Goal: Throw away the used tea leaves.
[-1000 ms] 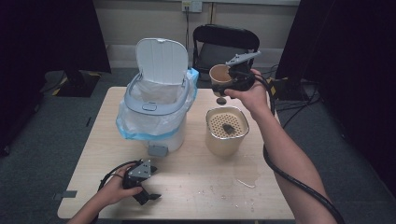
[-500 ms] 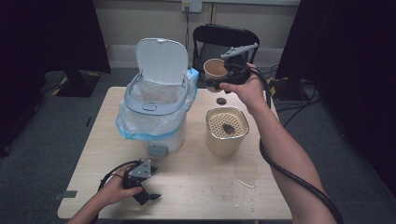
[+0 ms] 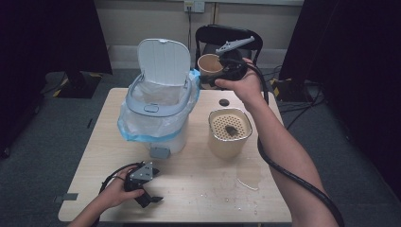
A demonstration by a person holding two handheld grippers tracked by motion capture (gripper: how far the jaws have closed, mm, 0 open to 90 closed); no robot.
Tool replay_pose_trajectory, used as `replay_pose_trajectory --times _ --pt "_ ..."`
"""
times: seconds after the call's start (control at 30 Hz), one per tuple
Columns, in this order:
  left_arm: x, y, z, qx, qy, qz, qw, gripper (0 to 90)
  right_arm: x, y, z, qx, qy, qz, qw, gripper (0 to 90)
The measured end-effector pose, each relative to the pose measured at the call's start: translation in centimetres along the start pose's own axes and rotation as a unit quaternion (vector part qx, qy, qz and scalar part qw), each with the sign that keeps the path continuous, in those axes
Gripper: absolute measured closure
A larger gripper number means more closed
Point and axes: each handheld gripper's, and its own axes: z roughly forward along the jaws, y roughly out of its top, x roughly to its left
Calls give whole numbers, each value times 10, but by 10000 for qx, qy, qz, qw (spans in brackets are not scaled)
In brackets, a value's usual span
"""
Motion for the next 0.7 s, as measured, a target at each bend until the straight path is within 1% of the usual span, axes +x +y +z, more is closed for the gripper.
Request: replay_pose_trajectory --times 0.1,0.13,0.17,0.23,0.37,0.7 --pt "0 0 0 -5 -15 -22 10000 0 4 5 1 0 56 -27 10000 335" --pt "0 0 0 -4 -17 -25 10000 0 5 6 2 -41 94 -38 9999 335" --pt "0 0 0 -10 -16 -31 10000 0 6 8 3 -39 117 -8 9999 334" --pt "0 0 0 -7 -20 -29 10000 0 10 11 7 47 131 -52 9999 334" --pt "0 0 0 -7 -20 -27 10000 0 20 18 13 -10 318 -118 9994 332" --pt "0 0 0 -5 -15 -24 10000 0 42 32 36 39 540 -272 9982 330"
